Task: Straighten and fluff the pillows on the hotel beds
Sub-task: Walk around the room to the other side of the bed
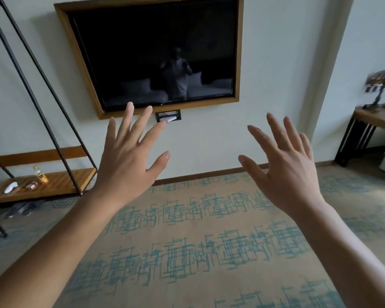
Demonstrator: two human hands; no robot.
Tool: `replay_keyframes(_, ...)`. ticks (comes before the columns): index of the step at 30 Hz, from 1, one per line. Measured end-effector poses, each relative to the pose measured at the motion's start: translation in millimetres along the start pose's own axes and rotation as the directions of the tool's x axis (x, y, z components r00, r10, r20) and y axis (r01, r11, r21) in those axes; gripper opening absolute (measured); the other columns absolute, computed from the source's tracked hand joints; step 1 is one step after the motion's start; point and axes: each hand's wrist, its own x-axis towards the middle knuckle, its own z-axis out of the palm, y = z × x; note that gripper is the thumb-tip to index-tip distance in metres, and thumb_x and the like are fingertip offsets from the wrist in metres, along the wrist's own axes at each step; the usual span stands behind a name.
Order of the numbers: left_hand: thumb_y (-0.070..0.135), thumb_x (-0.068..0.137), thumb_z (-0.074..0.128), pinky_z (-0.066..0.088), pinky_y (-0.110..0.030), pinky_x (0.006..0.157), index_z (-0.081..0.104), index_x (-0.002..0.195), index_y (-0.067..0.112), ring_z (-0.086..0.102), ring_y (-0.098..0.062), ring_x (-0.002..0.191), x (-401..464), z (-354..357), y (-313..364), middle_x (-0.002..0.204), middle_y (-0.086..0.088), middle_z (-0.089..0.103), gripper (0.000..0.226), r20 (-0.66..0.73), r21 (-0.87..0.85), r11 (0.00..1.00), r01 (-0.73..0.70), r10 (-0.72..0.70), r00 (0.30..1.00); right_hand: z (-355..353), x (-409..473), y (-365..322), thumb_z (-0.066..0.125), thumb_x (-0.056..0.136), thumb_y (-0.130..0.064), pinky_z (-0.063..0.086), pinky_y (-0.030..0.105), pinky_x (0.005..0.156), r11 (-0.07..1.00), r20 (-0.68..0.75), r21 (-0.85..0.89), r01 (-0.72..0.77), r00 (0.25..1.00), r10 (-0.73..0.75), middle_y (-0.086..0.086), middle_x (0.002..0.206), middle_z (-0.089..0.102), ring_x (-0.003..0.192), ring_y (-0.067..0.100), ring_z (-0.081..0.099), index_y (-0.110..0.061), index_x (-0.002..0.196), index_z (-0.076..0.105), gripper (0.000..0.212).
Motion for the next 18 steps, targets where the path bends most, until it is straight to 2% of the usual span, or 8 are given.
replay_keyframes(8,0.055,0.101,0.037,0.009,-0.064,0.124,0.044,0.153,0.021,0.002,-0.033,0.160,133,104,63,0.171,-0.006,0.018,0.063,-0.062,-0.122,0.982,-0.146,0.140,0.988,27,41,119,0.030,0.097,-0.072,0.014,0.061,0.124,0.980,0.052,-0.185,-0.070,0.995,0.081,0.000,0.172,0.011,0.159,0.028,0.001,-0.037,0.156,0.035,0.068)
replay_keyframes(14,0.055,0.101,0.037,0.012,-0.067,0.123,0.043,0.153,0.021,0.006,-0.036,0.159,229,211,127,0.170,-0.009,0.021,0.063,-0.058,-0.236,0.930,-0.282,0.277,0.959,41,58,213,0.033,0.096,-0.070,0.012,0.061,0.124,0.924,0.013,-0.294,-0.245,0.966,0.260,0.002,0.171,0.015,0.159,0.029,0.004,-0.036,0.155,0.037,0.068)
replay_keyframes(18,0.054,0.100,0.039,0.012,-0.065,0.123,0.042,0.154,0.022,0.005,-0.034,0.159,295,283,170,0.170,-0.009,0.020,0.063,-0.105,-0.339,0.861,-0.379,0.366,0.925,54,84,273,0.032,0.096,-0.072,0.011,0.061,0.125,0.864,-0.021,-0.377,-0.335,0.935,0.353,0.001,0.172,0.012,0.159,0.028,0.001,-0.038,0.156,0.035,0.069)
